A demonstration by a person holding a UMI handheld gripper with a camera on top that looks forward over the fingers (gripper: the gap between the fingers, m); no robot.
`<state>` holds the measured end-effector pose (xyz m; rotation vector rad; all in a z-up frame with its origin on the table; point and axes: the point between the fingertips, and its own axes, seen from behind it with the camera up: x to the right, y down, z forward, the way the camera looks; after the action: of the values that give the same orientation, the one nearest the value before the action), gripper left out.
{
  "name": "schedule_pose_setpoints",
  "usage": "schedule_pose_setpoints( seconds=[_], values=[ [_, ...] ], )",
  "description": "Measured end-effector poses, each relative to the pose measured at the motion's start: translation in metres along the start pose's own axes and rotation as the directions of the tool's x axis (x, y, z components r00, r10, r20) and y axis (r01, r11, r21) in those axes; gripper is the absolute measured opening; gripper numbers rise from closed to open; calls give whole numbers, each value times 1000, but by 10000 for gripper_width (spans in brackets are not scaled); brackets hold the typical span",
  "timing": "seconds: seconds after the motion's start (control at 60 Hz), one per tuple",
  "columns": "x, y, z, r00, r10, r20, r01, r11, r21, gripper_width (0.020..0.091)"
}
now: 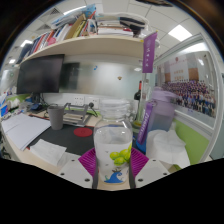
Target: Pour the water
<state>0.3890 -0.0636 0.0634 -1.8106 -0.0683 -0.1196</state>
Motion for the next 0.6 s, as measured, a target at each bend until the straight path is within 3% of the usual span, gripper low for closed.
schedule_pose_setpoints(
  seconds=[0.15,0.317,0.467,0.6],
  values=[
    [-15,-7,-3,997,-78,26,80,994,-77,416],
    [-26,-58,6,986,-161,-38,153,977,-148,416],
    [-36,-114,51,899,-436,-53,420,888,-185,413],
    [-58,-150,96,715,-698,-32,680,706,-197,416]
  ],
)
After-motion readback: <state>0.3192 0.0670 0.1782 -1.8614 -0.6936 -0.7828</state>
